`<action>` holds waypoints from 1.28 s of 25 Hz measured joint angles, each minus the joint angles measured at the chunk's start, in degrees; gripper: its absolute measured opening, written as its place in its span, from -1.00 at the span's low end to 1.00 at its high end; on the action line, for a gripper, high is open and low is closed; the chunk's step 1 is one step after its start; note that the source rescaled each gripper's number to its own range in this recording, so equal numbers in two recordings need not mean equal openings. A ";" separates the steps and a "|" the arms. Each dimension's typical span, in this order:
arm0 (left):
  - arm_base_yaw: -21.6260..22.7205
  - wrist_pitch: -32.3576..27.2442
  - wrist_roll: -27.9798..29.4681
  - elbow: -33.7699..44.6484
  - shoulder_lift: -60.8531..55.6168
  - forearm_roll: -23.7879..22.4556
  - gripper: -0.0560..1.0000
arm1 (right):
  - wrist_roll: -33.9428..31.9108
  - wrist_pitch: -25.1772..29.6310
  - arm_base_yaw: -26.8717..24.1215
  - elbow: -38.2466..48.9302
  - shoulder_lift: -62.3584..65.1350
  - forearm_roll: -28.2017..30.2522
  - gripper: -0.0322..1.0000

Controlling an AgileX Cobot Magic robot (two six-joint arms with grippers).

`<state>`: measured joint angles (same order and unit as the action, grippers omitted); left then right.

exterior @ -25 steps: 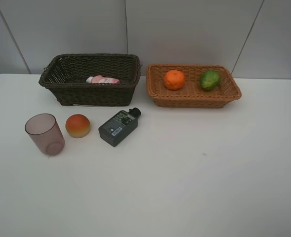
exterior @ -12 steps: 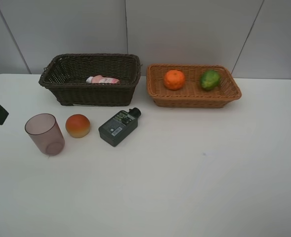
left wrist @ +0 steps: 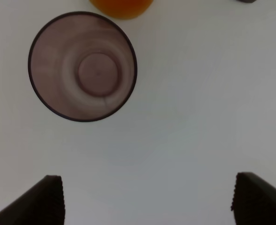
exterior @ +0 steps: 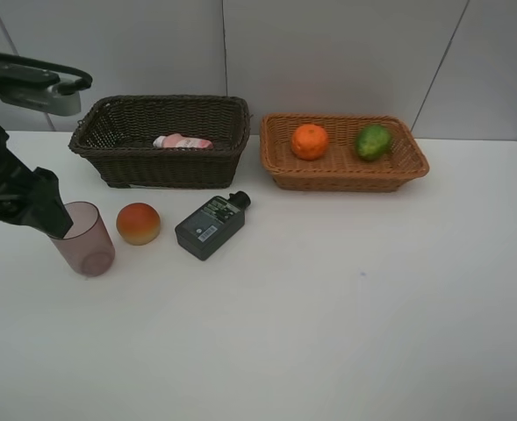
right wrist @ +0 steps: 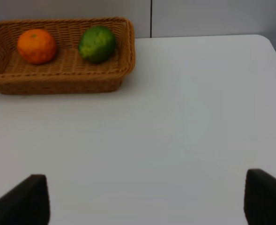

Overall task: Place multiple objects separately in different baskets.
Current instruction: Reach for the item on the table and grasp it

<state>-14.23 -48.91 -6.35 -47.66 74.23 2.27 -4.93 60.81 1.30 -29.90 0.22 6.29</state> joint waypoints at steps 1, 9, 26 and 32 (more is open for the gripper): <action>0.00 0.67 0.29 0.00 0.79 -0.45 0.86 | 0.00 0.00 0.00 0.00 0.00 0.00 0.60; 0.00 4.63 1.69 -0.48 4.37 -1.11 0.86 | 0.00 0.00 0.00 0.00 0.00 0.00 0.60; -4.15 6.40 5.20 -4.29 11.97 -4.59 0.86 | 0.00 0.00 0.00 0.00 0.00 0.00 0.60; -4.15 6.06 5.51 -4.45 12.24 -6.29 0.86 | 0.00 0.00 0.00 0.00 0.00 0.00 0.60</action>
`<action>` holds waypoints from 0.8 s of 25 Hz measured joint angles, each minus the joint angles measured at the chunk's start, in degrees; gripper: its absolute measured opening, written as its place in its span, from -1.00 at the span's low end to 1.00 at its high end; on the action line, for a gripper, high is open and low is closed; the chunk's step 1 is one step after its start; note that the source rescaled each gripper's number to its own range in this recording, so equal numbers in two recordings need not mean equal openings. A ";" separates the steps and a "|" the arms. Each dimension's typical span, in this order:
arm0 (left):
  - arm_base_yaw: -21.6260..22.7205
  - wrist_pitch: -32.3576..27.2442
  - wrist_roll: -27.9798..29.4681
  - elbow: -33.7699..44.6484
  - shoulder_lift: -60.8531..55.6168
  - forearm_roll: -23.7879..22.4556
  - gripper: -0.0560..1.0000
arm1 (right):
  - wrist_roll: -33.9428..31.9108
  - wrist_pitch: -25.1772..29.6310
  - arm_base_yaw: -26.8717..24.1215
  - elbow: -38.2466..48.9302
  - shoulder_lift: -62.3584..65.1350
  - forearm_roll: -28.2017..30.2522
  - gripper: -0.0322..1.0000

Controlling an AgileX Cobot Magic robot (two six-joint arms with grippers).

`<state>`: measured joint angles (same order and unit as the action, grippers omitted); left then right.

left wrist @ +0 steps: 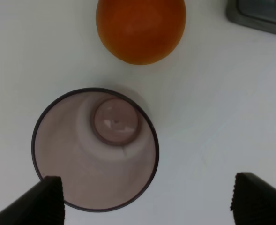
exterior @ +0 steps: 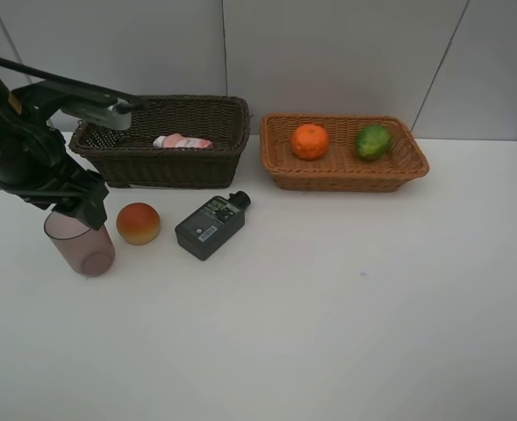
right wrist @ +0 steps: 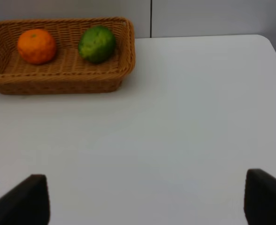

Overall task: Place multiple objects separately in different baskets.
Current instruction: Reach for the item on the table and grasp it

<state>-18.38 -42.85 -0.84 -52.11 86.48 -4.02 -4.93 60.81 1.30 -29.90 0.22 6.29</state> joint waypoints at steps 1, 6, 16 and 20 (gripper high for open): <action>0.00 0.08 0.00 0.00 0.07 0.00 0.86 | 0.00 0.00 0.00 0.00 0.00 0.00 0.60; -0.51 0.36 0.00 0.00 0.07 -0.21 0.86 | 0.00 0.00 0.00 0.00 0.00 0.00 0.60; -0.51 1.55 0.00 0.00 0.07 -0.40 0.86 | 0.00 0.00 0.00 0.00 0.00 0.00 0.60; -0.51 1.55 0.00 0.00 0.07 -0.40 0.86 | 0.00 0.00 0.00 0.00 0.00 0.00 0.60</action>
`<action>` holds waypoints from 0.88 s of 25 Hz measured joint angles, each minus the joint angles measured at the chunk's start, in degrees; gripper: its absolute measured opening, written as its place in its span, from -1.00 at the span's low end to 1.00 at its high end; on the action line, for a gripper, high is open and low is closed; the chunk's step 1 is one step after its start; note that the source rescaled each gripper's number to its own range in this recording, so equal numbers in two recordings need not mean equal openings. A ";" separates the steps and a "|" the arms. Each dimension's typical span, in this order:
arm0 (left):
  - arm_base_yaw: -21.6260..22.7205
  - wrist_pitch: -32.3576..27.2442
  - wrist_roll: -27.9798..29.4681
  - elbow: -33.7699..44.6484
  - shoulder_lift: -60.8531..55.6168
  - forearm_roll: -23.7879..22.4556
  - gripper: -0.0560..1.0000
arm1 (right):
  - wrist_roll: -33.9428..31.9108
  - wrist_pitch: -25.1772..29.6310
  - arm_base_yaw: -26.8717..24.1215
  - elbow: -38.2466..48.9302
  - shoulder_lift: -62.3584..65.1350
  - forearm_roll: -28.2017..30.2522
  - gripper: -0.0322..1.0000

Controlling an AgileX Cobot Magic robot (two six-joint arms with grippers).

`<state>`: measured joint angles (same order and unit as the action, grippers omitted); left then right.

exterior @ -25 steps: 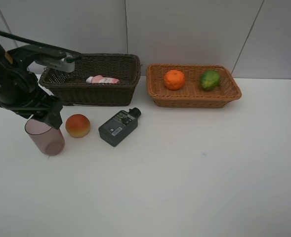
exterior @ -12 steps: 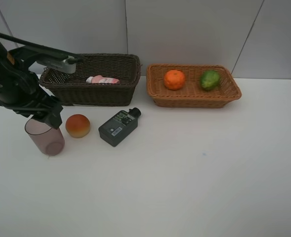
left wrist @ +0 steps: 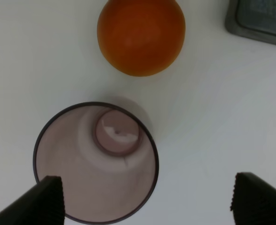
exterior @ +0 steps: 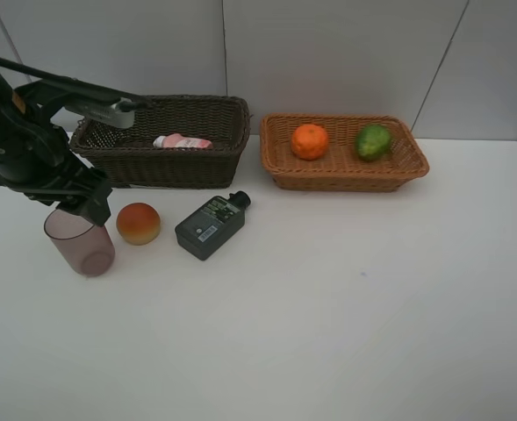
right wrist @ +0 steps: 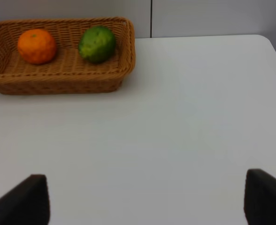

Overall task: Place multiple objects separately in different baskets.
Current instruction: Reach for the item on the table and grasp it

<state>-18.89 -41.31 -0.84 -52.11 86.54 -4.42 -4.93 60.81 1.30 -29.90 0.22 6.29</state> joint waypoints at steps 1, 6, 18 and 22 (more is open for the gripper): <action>0.00 0.00 0.00 0.00 0.00 0.00 0.86 | 0.00 0.00 0.00 0.00 0.00 0.00 0.60; 0.00 0.04 0.00 0.00 1.95 -0.33 0.86 | 0.00 0.00 0.00 0.00 0.00 0.00 0.60; -0.61 0.43 0.00 0.00 5.31 -1.39 0.86 | 0.00 0.00 0.00 0.00 0.00 0.00 0.60; -0.61 0.43 0.00 -0.02 5.48 -1.47 0.86 | 0.00 0.00 0.00 0.00 0.00 0.00 0.60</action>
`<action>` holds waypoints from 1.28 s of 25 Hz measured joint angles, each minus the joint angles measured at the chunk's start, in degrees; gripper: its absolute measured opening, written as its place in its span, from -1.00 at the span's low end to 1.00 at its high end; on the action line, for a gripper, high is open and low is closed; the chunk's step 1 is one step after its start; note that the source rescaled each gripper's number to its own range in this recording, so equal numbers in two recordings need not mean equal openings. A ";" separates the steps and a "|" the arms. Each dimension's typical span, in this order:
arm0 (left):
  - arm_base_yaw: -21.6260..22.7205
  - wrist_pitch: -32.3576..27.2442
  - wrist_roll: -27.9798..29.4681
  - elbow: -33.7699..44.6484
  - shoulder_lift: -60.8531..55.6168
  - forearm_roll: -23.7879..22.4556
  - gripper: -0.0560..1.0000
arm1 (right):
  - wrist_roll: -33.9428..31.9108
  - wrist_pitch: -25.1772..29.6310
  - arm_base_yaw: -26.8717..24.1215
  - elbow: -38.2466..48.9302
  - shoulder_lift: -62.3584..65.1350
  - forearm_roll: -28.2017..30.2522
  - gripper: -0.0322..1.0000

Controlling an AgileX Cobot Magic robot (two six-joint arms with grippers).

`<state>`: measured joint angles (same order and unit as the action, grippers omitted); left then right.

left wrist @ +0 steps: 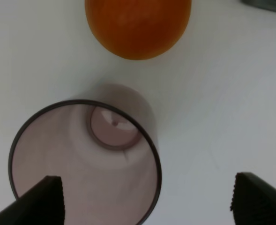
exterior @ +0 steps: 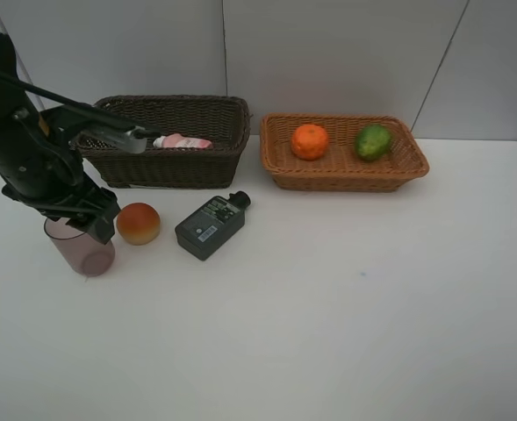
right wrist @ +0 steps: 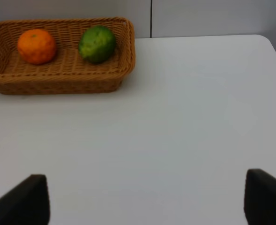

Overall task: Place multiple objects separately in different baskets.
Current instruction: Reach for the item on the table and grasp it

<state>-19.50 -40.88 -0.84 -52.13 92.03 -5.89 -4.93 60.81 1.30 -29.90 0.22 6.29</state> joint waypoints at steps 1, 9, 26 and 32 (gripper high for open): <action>0.00 0.00 0.00 0.00 0.41 -0.04 0.86 | 0.00 0.00 0.00 0.00 0.00 0.00 0.60; 0.00 1.68 0.00 0.00 2.30 -0.06 0.86 | 0.00 0.00 0.00 0.00 0.00 0.00 0.60; 0.00 2.69 0.00 0.00 2.48 -1.27 0.86 | 0.00 0.00 0.00 0.00 0.00 0.00 0.60; 0.00 2.81 0.00 0.00 2.48 -1.31 0.86 | 0.00 0.00 0.00 0.00 0.00 0.00 0.60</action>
<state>-19.50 -38.07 -0.84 -52.13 94.51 -7.21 -4.93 60.81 1.30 -29.90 0.22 6.29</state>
